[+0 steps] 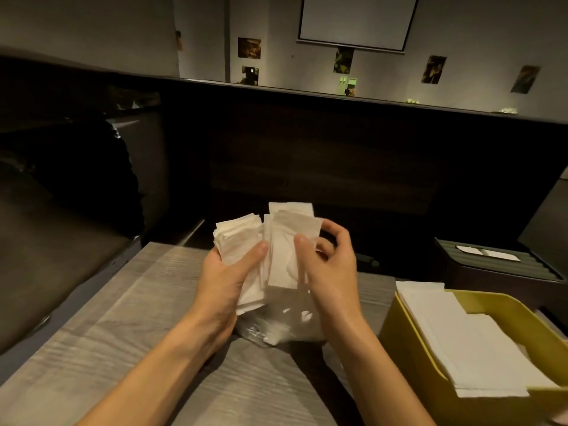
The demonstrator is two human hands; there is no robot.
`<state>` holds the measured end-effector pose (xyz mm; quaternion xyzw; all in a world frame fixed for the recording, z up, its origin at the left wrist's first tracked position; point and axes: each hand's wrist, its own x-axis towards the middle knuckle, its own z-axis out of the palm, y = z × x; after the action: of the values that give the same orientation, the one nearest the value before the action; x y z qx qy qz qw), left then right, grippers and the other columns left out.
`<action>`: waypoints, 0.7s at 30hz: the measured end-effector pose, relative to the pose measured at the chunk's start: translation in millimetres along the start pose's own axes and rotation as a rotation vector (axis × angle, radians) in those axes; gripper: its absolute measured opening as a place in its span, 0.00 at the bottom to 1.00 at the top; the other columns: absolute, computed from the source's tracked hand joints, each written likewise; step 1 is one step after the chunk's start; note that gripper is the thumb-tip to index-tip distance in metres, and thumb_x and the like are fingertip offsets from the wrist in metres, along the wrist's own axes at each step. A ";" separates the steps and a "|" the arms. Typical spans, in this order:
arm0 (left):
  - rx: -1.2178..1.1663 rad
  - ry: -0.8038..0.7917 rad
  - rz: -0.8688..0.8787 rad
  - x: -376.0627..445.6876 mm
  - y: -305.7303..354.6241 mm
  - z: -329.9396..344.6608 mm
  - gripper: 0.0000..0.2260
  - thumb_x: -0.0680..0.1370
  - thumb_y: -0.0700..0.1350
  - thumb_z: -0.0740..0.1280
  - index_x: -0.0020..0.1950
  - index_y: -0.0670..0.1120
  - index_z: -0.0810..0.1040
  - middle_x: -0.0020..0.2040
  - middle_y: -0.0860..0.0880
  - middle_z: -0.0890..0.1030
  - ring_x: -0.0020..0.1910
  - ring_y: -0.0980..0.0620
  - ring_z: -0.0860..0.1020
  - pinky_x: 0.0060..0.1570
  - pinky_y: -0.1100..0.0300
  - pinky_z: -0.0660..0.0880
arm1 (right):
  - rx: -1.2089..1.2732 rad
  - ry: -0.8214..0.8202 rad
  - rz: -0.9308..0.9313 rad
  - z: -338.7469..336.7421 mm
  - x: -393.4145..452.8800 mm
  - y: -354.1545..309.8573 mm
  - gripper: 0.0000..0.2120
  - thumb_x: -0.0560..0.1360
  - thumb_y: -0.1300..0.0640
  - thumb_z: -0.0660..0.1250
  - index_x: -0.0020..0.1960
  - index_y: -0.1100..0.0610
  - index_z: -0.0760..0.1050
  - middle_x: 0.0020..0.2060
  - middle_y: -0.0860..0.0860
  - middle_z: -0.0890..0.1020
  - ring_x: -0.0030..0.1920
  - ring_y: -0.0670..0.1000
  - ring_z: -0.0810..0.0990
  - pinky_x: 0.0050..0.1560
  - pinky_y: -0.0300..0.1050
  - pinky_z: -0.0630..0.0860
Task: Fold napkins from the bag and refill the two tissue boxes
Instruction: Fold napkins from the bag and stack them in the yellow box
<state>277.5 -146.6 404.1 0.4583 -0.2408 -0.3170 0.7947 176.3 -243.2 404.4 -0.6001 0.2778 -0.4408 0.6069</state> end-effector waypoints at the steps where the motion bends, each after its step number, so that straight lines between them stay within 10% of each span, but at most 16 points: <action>1: -0.006 0.012 -0.015 -0.4 0.9 0.1 0.11 0.79 0.41 0.69 0.61 0.44 0.82 0.54 0.42 0.87 0.52 0.45 0.86 0.45 0.54 0.85 | 0.044 0.023 -0.050 -0.4 -0.2 -1.9 0.20 0.81 0.53 0.70 0.69 0.44 0.69 0.57 0.48 0.85 0.52 0.48 0.87 0.48 0.47 0.85; 6: 0.035 0.043 -0.141 2.6 -0.3 -4.6 0.14 0.85 0.51 0.62 0.58 0.48 0.86 0.54 0.45 0.87 0.53 0.47 0.86 0.52 0.51 0.82 | 0.196 -0.071 -0.179 2.3 -2.9 -9.4 0.20 0.82 0.56 0.68 0.70 0.44 0.68 0.58 0.45 0.84 0.57 0.48 0.86 0.50 0.46 0.85; 12: -0.168 -0.124 -0.231 -1.6 4.6 -2.7 0.34 0.82 0.69 0.50 0.70 0.45 0.77 0.64 0.39 0.83 0.65 0.40 0.81 0.66 0.42 0.73 | -0.329 -0.094 -0.293 15.4 -10.7 8.4 0.24 0.82 0.53 0.70 0.74 0.41 0.66 0.48 0.40 0.83 0.48 0.41 0.84 0.45 0.43 0.84; 21: -0.134 -0.106 -0.210 -28.3 14.0 11.2 0.18 0.85 0.51 0.57 0.61 0.47 0.85 0.62 0.43 0.85 0.61 0.45 0.84 0.66 0.41 0.73 | -0.437 -0.131 -0.158 -16.9 -43.8 -1.1 0.26 0.79 0.41 0.70 0.73 0.37 0.65 0.57 0.39 0.79 0.55 0.39 0.81 0.50 0.43 0.84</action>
<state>254.7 -127.3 419.0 0.4096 -0.2114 -0.4375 0.7721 141.4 -213.2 394.9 -0.7643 0.2789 -0.3765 0.4432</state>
